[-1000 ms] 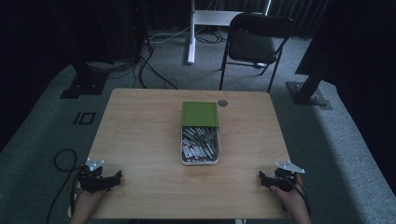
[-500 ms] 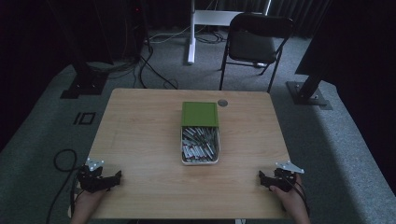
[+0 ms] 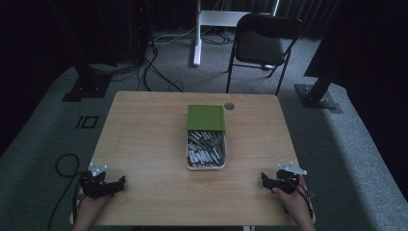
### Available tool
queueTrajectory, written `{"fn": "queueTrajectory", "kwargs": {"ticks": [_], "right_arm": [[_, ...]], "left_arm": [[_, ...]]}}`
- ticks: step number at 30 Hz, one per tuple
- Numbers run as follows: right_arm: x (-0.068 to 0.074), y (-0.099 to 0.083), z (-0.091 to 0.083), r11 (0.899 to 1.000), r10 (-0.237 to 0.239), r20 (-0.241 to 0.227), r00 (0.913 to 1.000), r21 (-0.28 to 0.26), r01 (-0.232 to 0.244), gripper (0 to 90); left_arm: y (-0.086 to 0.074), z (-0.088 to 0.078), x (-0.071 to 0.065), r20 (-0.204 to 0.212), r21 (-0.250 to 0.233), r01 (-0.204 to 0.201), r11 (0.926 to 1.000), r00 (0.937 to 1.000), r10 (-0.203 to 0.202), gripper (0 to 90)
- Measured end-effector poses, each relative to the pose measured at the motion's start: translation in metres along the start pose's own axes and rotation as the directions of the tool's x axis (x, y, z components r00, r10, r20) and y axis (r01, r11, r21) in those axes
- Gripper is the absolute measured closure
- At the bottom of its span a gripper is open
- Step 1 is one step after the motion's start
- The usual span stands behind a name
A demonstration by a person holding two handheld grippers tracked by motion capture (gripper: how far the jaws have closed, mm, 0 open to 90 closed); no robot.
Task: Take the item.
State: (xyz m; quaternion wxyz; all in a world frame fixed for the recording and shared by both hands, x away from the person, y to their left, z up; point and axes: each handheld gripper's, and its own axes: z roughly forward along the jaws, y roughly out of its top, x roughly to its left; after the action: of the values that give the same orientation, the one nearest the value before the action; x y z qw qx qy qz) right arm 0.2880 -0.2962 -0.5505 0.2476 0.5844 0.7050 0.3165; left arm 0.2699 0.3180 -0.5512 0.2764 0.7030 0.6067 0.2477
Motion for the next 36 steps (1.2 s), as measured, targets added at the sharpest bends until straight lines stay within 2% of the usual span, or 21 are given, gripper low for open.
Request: {"fn": "queueTrajectory", "kwargs": {"ticks": [9,20,24,28,32,36], "right_arm": [[0.007,0.021,-0.009,0.998,-0.041,-0.015,0.9991,-0.047,0.04,14.4],[0.021,0.044,-0.018,0.992,-0.065,-0.061,0.996,-0.112,0.058,14.8],[0.031,0.053,-0.018,0.989,-0.09,-0.074,0.9931,-0.127,0.08,16.2],[0.039,0.06,-0.019,0.987,-0.095,-0.095,0.9909,-0.141,0.081,16.2],[0.055,0.073,-0.021,0.979,-0.131,-0.127,0.9833,-0.171,0.109,16.2],[0.067,0.085,-0.022,0.975,-0.143,-0.146,0.9789,-0.188,0.115,16.2]], "left_arm": [[0.0,0.0,0.0,0.0,-0.002,0.002,1.0,1.0,-0.002,1.4],[0.0,0.0,0.0,0.0,0.0,0.002,1.0,1.0,-0.002,1.5],[0.0,0.0,0.0,0.0,0.0,0.002,1.0,1.0,-0.002,1.4],[0.0,0.0,0.0,0.0,-0.002,0.004,1.0,1.0,-0.004,1.5],[0.0,0.0,0.0,0.0,-0.002,0.004,1.0,1.0,-0.004,1.5],[0.0,0.0,0.0,0.0,-0.002,0.004,1.0,1.0,-0.004,1.5]]}}
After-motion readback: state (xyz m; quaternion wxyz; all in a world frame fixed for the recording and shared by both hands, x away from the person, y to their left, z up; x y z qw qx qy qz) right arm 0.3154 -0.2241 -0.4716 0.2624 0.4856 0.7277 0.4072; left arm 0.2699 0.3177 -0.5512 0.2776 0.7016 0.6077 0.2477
